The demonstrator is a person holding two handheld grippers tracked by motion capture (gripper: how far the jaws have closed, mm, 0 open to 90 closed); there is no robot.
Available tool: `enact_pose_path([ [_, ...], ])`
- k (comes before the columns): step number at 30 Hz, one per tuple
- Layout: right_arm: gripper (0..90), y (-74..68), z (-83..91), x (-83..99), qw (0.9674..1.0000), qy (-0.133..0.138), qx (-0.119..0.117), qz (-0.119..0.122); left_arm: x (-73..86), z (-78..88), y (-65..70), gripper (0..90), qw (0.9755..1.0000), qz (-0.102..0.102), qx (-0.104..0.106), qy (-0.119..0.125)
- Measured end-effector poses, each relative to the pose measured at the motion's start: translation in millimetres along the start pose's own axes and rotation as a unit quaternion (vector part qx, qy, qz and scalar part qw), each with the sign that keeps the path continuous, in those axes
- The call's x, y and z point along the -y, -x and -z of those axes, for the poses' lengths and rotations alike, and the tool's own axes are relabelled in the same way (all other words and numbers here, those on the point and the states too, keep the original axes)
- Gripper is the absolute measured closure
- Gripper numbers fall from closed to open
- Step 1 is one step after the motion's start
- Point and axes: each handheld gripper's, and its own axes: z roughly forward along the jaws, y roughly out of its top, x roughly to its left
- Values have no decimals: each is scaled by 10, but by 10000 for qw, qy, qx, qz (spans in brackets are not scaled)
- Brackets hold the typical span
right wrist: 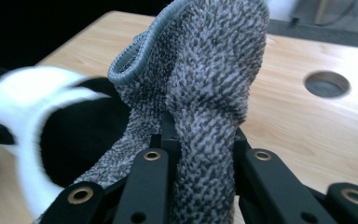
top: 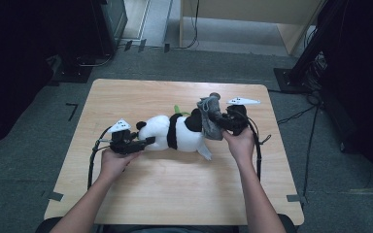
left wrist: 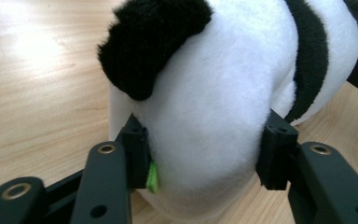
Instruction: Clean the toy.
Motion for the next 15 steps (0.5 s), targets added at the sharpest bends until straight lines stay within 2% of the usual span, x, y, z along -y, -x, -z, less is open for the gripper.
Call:
enact_pose_path([
  [2,785,41,-15,24,10000,-64,13,-70,1,8,-5,524,10000,-58,60,42],
  [4,785,66,-30,41,9998,-35,-126,-152,-7,16,4,537,9999,-110,65,49],
  [9,788,-20,48,-12,9992,210,-345,-75,-65,100,31,557,9995,98,289,87],
  [11,788,-71,118,-38,9987,306,-398,-31,-91,162,50,557,9988,249,406,70],
  [14,788,-124,194,-63,9983,353,-472,20,-87,237,92,549,9983,365,456,-44],
  [15,788,-133,201,-65,9983,333,-484,40,-74,247,90,546,9976,471,486,-160],
])
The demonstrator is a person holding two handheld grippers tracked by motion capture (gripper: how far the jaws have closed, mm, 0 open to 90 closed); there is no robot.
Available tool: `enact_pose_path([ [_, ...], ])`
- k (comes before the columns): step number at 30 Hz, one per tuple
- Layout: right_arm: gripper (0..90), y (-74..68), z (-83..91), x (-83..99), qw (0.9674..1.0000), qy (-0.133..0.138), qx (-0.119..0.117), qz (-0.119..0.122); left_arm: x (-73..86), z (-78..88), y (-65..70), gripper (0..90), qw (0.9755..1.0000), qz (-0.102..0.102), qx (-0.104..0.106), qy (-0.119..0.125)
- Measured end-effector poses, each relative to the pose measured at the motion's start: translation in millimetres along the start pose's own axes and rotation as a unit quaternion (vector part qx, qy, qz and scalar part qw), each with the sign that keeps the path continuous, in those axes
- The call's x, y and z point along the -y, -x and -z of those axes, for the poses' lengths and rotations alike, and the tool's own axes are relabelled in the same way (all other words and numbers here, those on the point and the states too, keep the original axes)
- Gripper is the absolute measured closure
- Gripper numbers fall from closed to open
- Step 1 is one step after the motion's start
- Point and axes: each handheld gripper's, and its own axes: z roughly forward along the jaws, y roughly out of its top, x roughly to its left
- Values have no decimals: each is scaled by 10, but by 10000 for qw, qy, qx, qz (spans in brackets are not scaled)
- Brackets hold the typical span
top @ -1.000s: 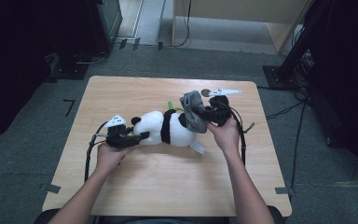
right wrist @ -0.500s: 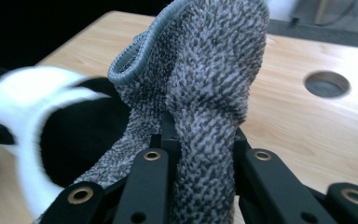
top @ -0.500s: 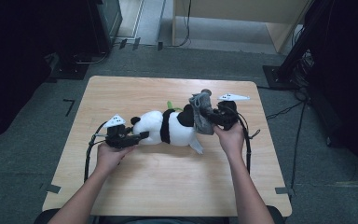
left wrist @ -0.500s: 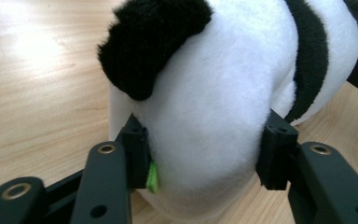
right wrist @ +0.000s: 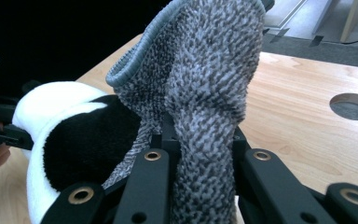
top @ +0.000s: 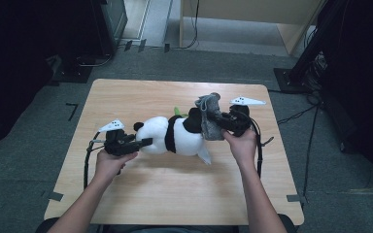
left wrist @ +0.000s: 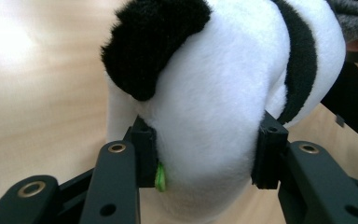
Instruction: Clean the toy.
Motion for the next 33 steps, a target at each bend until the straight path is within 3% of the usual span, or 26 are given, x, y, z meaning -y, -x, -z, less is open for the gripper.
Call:
enact_pose_path([
  [3,788,-12,-5,10,9999,-98,19,37,50,-30,-20,537,9996,-63,-118,-257],
  [7,787,-49,32,-34,10000,0,-73,43,73,-59,-77,515,9998,9,-101,-141],
  [13,787,-294,51,-147,9986,89,-411,313,88,-64,-67,491,9997,-144,-164,-93],
  [15,787,-363,-14,-139,9978,-63,-551,376,93,-66,-70,477,9997,-182,-164,-74],
  [17,787,-405,-131,-97,9972,-322,-433,526,98,-66,-72,449,9995,-242,-171,-57],
  [19,788,-403,-229,-51,9963,-493,-309,635,105,-66,-70,408,9991,-391,-175,-64],
  [21,788,-376,-267,-36,9963,-494,-270,656,107,-62,-81,353,9991,-397,-148,-14],
  [23,788,-332,-281,-36,9968,-458,-331,564,109,-58,-99,319,9991,-412,-72,14],
  [29,788,-255,-332,-35,9971,-419,-390,508,102,-29,-118,276,9988,-481,-97,45],
  [33,788,-198,-362,-30,9974,-372,-440,428,70,-5,-114,228,9973,-719,-141,-76],
])
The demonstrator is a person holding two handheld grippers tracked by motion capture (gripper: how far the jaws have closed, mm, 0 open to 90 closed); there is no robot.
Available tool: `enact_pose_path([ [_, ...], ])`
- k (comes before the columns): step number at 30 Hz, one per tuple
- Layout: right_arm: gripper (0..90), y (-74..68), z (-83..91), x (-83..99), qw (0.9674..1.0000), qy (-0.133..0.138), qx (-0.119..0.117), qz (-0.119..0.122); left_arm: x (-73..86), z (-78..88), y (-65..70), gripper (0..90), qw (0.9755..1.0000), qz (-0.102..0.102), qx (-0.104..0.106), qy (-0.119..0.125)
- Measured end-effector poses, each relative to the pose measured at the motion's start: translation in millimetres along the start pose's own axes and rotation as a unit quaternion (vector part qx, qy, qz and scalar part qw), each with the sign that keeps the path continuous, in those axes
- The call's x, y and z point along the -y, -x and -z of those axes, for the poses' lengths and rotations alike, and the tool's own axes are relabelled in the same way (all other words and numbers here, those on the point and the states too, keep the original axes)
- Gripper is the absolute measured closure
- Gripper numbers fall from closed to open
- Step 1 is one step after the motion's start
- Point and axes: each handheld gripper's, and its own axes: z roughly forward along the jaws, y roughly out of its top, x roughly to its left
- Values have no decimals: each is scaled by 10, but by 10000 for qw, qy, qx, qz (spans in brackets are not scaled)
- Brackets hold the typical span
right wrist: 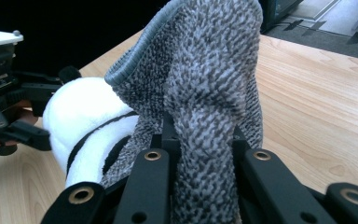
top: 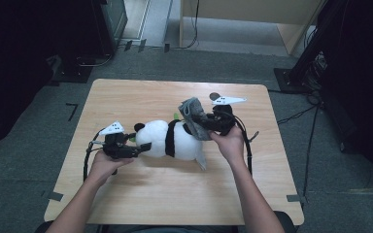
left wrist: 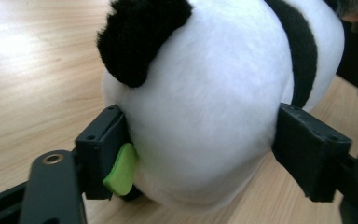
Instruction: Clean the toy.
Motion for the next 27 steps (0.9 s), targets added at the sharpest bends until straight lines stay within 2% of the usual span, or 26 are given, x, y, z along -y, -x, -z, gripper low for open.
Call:
enact_pose_path([
  [5,788,80,-26,8,9999,74,-75,-127,19,43,-39,227,9995,-290,48,-100],
  [9,788,150,-75,5,9996,131,-123,-211,62,13,-129,227,9991,-321,141,-236],
  [12,788,191,-115,-35,9996,66,-117,-256,92,-47,-143,233,9976,-635,107,-250],
  [15,788,210,-149,-61,9997,32,-83,-218,90,-104,-170,212,9971,-734,101,-191],
  [20,788,302,-207,-45,9992,88,-101,-376,65,-182,-230,192,9979,-643,88,-70],
  [27,789,392,-261,-20,9983,148,-140,-544,35,-315,-254,154,9988,-495,41,-49],
])
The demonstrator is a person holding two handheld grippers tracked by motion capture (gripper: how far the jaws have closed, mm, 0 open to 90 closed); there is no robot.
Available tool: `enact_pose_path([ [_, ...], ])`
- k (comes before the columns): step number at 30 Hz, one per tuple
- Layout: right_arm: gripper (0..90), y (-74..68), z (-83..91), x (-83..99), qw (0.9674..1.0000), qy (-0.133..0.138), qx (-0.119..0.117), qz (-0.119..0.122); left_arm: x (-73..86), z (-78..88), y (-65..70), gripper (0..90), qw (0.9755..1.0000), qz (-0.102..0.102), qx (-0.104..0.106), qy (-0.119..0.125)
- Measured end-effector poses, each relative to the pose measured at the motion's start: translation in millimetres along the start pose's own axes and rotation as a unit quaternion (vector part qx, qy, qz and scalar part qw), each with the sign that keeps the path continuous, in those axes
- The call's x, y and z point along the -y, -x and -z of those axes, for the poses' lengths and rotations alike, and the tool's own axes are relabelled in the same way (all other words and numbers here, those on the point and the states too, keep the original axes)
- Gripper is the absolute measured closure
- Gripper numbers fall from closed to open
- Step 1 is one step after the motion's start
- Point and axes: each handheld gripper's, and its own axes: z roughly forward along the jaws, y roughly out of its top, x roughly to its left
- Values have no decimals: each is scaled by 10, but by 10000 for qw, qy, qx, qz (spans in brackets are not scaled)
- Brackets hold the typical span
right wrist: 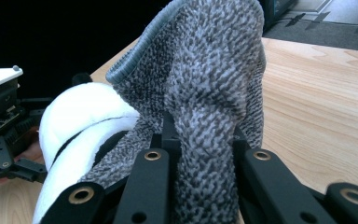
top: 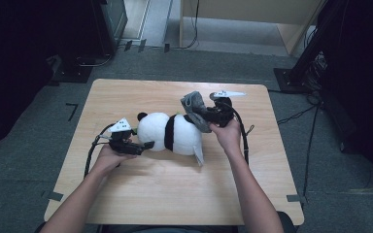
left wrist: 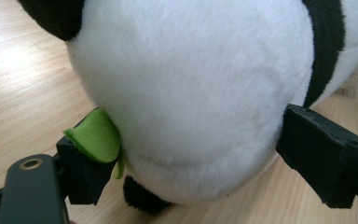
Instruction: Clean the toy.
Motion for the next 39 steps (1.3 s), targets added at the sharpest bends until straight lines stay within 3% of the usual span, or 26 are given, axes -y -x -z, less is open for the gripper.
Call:
enact_pose_path([
  [5,788,29,-10,10,10000,38,24,-83,-2,-28,12,244,9998,130,-136,-1],
  [9,786,21,-6,6,9998,91,137,-102,-20,-29,51,391,9992,267,-304,-4],
  [14,789,-44,111,-57,9996,173,157,-133,-38,13,114,501,9991,267,-326,25],
  [17,789,-189,238,-172,9997,191,159,25,-97,41,191,532,9987,338,-392,-17],
  [19,789,-304,299,-234,9994,306,57,118,-130,59,245,543,9977,522,-437,14],
  [23,789,-623,320,-323,9982,371,-169,440,-163,104,377,546,9963,672,-541,4],
  [27,788,-957,214,-333,9957,358,-567,646,-158,123,460,542,9964,646,-541,-21],
  [31,787,-1194,-51,-224,9935,101,-913,666,-114,80,479,530,9961,637,-614,-13],
  [36,785,-1277,-414,-27,9936,-314,-862,661,-67,41,469,518,9956,638,-679,35],
  [38,782,-1264,-524,39,9940,-542,-530,786,-71,27,511,519,9957,434,-815,-65],
  [39,782,-1242,-560,76,9937,-542,-512,842,-61,12,519,519,9955,411,-851,-119],
])
